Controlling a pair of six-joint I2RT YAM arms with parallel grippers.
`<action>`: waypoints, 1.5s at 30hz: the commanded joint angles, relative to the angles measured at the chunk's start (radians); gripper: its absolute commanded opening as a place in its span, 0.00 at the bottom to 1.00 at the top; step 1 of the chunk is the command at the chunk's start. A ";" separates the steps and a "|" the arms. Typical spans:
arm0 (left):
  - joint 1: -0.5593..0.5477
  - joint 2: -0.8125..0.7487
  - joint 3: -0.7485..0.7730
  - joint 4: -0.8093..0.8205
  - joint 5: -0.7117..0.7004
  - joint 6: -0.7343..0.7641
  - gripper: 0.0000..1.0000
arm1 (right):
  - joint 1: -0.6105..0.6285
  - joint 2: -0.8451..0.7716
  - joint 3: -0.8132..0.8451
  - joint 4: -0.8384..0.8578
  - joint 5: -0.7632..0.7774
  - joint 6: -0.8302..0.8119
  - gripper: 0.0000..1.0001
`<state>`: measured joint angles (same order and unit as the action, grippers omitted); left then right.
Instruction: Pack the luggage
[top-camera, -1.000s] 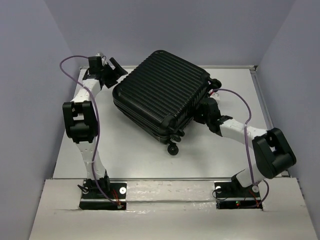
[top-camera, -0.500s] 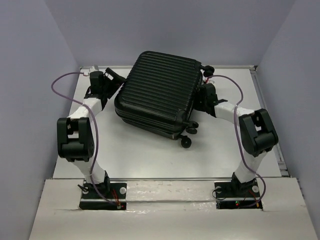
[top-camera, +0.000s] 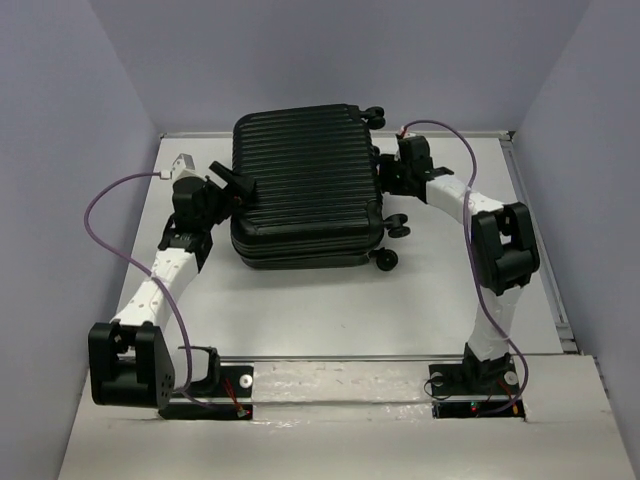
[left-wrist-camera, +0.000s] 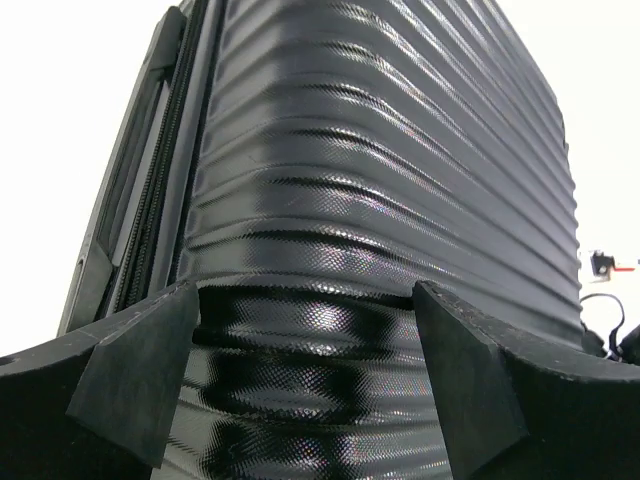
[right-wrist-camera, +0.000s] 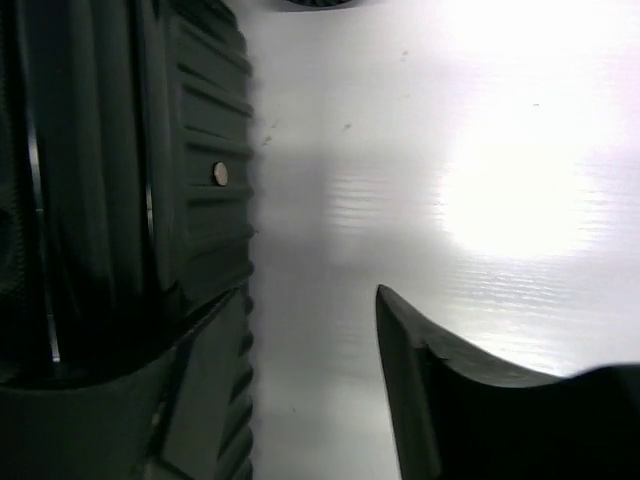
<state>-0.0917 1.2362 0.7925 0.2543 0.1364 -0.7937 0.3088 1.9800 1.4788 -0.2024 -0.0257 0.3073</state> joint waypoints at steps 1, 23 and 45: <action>-0.095 -0.102 -0.012 -0.102 0.246 -0.007 0.96 | 0.038 -0.118 0.071 -0.009 -0.123 0.012 0.67; -0.068 -0.368 0.130 -0.374 -0.080 0.306 0.99 | 0.208 -0.889 -0.581 0.286 -0.169 0.056 0.50; -0.037 -0.713 -0.102 -0.661 0.249 0.409 0.99 | 0.521 -1.107 -1.137 0.437 0.285 0.180 0.44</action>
<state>-0.1291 0.5102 0.7273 -0.3351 0.2958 -0.4030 0.8310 0.8845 0.3702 0.2165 0.1158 0.4248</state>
